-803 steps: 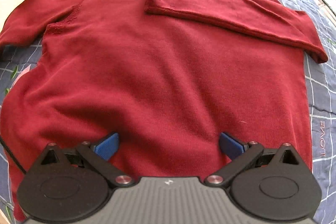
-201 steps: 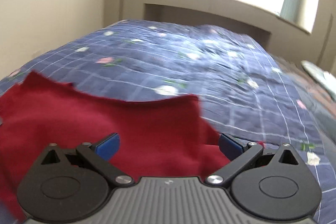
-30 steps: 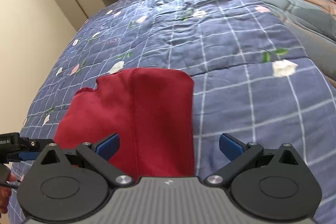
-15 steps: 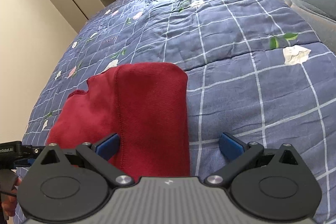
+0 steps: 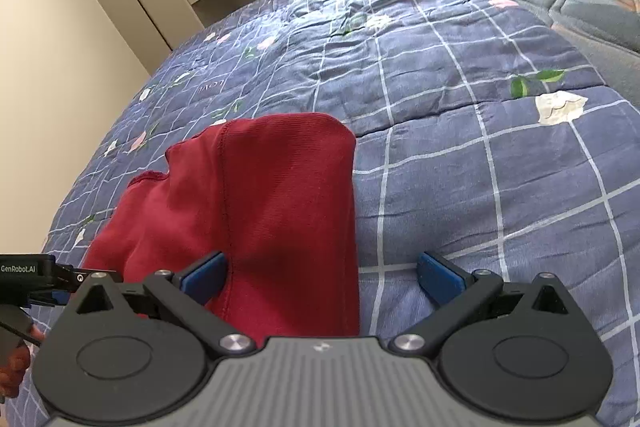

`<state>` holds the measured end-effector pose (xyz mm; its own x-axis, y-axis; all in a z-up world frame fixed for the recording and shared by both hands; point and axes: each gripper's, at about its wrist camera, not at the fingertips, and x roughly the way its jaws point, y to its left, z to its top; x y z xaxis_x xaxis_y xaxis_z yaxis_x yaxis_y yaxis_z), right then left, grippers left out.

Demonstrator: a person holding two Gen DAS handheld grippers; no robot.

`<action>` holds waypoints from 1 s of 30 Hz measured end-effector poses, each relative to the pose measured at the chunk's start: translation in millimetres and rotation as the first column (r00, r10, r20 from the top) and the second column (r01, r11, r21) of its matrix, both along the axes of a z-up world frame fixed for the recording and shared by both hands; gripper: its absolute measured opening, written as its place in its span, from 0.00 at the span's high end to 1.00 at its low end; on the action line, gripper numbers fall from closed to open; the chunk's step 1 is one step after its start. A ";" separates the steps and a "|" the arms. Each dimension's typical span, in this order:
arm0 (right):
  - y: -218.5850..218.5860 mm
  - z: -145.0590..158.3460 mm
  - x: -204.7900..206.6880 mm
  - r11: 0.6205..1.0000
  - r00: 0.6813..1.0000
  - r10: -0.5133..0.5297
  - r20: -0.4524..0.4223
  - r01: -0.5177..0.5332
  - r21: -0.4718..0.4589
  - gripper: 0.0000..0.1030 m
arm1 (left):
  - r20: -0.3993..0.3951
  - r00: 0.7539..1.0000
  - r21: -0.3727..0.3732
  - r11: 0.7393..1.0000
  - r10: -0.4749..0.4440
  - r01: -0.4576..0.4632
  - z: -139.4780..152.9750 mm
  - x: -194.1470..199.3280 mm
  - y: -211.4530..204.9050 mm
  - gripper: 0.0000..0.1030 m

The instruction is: Fold small clothes

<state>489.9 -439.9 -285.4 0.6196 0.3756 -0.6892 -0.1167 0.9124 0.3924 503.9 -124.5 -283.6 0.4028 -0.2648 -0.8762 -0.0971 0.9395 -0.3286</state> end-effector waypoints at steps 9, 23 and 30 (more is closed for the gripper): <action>3.8 1.4 1.0 1.000 0.999 -0.028 -0.017 0.027 -0.015 0.00 | 0.011 0.999 0.008 0.999 -0.043 0.043 -2.7 2.7 -0.4 0.00; 15.7 11.3 -10.9 0.992 0.990 -0.111 -0.082 0.115 0.050 0.13 | -0.026 0.993 -0.009 0.993 -0.118 0.117 -4.2 12.1 2.7 0.00; 23.9 14.6 -19.6 0.983 0.982 -0.177 -0.069 0.180 0.036 0.23 | -0.040 0.992 -0.009 0.992 -0.124 0.124 1.2 11.6 0.8 0.01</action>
